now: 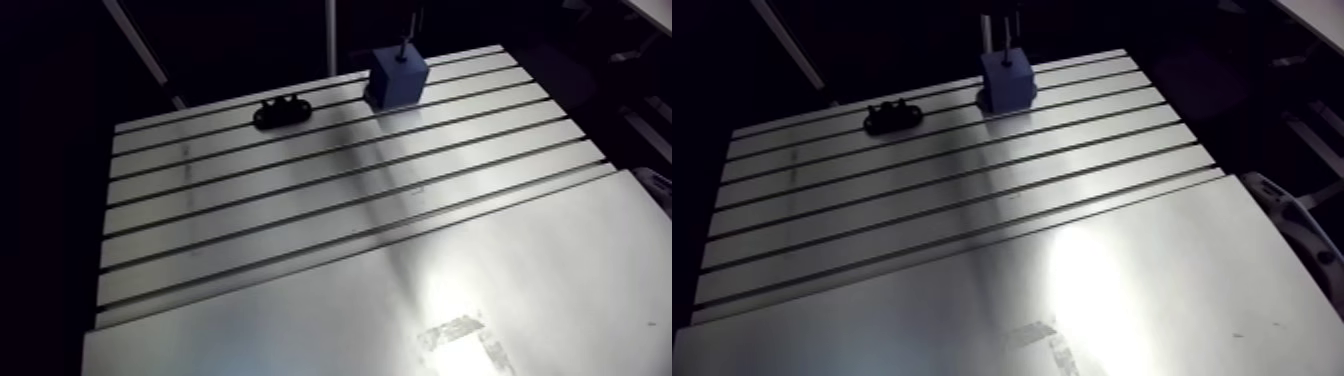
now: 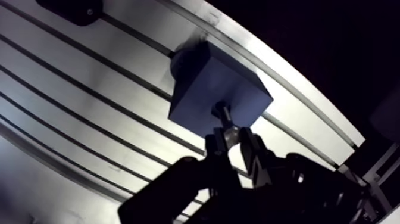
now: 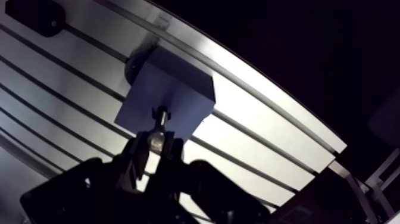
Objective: Pick up the M10 bolt and insert it into the hex recess until seated.
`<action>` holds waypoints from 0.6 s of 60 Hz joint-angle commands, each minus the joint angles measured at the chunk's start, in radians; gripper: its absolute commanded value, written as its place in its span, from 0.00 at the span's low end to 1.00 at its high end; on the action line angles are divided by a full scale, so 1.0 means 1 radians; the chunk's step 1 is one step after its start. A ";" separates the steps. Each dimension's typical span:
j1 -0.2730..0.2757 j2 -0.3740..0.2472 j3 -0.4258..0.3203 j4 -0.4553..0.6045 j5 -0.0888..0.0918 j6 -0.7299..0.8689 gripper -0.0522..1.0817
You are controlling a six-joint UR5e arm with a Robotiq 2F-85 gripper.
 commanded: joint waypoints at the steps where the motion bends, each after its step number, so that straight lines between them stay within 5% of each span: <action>1: 0.001 0.006 -0.001 -0.004 0.000 0.001 0.86; 36: 0.000 0.013 0.002 -0.010 0.002 0.001 0.86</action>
